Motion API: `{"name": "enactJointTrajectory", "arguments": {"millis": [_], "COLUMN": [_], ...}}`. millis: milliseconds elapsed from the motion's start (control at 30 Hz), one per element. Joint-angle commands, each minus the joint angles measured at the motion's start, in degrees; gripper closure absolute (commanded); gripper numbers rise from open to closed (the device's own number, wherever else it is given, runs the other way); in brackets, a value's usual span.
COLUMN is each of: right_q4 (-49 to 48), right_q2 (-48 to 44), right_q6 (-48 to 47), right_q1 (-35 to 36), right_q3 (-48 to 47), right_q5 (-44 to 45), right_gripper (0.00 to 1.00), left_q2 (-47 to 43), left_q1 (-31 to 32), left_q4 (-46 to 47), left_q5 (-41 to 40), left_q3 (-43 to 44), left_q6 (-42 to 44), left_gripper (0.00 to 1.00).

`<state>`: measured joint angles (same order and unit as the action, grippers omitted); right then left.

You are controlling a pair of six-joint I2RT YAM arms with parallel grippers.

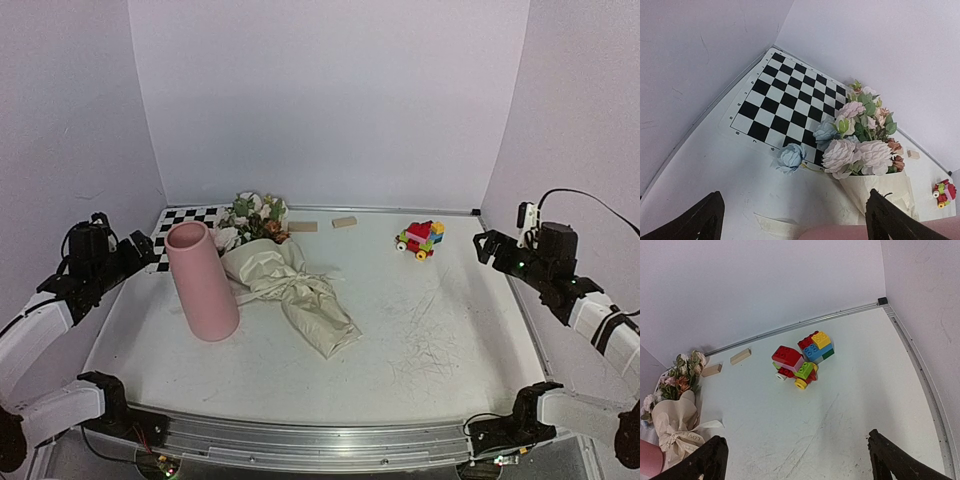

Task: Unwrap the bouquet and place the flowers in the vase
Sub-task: Move the fake flower to the center of the board.

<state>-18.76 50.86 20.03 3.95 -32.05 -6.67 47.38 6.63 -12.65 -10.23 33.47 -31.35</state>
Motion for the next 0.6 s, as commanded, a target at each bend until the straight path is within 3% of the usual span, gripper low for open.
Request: {"name": "enactJointTrajectory", "arguments": {"millis": [0,567], "right_q4": [-0.7,-0.2], "right_q2": [0.6,2.0], "right_q6": [-0.6,2.6], "right_q1": [0.1,0.2], "right_q3": [-0.5,-0.8], "right_q5": [0.2,1.6], "right_gripper": [0.02,0.02], "left_q2": [-1.5,-2.5], "left_q1": [-0.2,-0.2], "left_q4": [-2.4,-6.2], "left_q5": [1.5,5.4], "left_q3": [0.9,3.3], "left_q6": [1.7,1.1], "left_gripper": [0.0,0.0]}}
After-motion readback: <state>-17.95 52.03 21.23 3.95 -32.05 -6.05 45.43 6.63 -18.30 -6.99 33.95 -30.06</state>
